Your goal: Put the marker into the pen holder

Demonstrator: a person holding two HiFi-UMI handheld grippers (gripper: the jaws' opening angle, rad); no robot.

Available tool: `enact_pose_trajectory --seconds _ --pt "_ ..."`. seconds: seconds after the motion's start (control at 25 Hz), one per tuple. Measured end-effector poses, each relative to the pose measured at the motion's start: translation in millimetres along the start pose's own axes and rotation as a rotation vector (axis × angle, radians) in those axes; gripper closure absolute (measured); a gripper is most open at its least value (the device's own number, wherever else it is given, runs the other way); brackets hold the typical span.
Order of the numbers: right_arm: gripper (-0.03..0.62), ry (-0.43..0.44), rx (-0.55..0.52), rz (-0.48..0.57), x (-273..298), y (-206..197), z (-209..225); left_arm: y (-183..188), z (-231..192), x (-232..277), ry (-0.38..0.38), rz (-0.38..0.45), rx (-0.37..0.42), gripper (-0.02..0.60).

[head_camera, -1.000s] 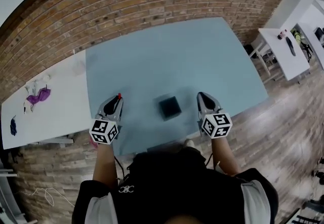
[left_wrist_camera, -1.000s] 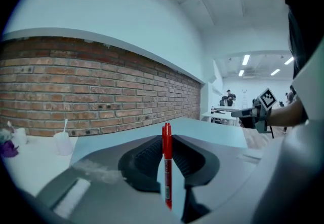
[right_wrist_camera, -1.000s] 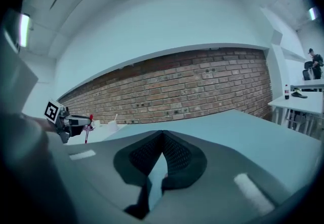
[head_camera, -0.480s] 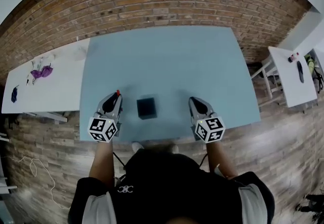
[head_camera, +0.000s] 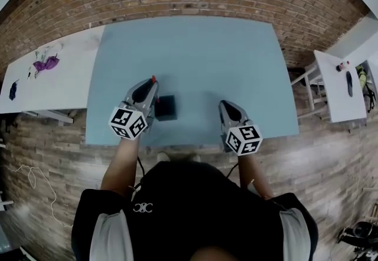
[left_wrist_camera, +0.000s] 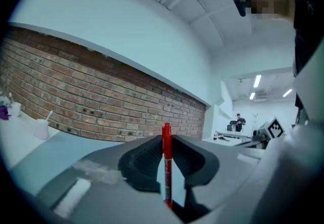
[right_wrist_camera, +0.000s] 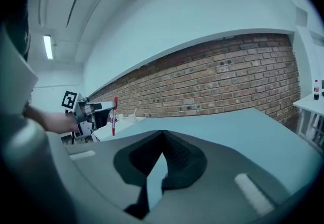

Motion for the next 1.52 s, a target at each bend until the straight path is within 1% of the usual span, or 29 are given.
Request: enact_pose_trajectory --seconds 0.08,0.16,0.28,0.32,0.48,0.72,0.88,0.92,0.96,1.0,1.12,1.36,1.52 --pt "0.589 -0.002 -0.006 0.003 -1 0 -2 -12 11 3 -0.022 -0.037 0.063 0.518" --pt "0.589 -0.007 -0.007 -0.003 -4 -4 -4 -29 19 4 -0.040 -0.071 0.097 0.517" --pt "0.589 -0.014 -0.001 -0.017 -6 -9 -5 -51 19 9 -0.027 -0.113 0.113 0.517" --pt "0.589 -0.016 0.000 -0.022 -7 -10 -5 -57 18 10 -0.018 -0.126 0.130 0.517" --pt "0.589 -0.027 -0.001 -0.041 -7 -17 -7 -78 25 12 -0.031 -0.178 0.234 0.517" --pt "0.589 -0.031 -0.013 -0.071 -6 -23 -11 -105 23 9 -0.019 -0.259 0.284 0.515" --pt "0.589 -0.032 -0.014 -0.075 -7 -25 -14 -120 19 6 -0.007 -0.309 0.336 0.514" --pt "0.589 -0.030 -0.016 -0.076 -7 -25 -15 -122 19 5 -0.011 -0.317 0.342 0.514" --pt "0.589 -0.027 -0.020 -0.076 -6 -24 -16 -123 19 5 -0.018 -0.322 0.345 0.498" --pt "0.589 -0.024 -0.024 -0.076 -6 -24 -17 -123 20 5 -0.026 -0.324 0.346 0.468" --pt "0.589 -0.023 -0.027 -0.075 -5 -23 -19 -120 21 4 -0.042 -0.312 0.336 0.445" --pt "0.589 -0.011 -0.035 -0.067 4 -19 -26 -96 16 -6 -0.036 -0.253 0.293 0.443" --pt "0.589 -0.001 -0.040 -0.064 14 -17 -30 -75 5 -15 -0.005 -0.205 0.261 0.471"
Point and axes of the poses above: the fingertips, and each gripper's own axes: x forward along the fingers, z to its right, y out of its top, the point moved 1 cm from there along -x, backward along the fingers, and after that the axes turned 12 degrees about y, right-handed, at the moved point
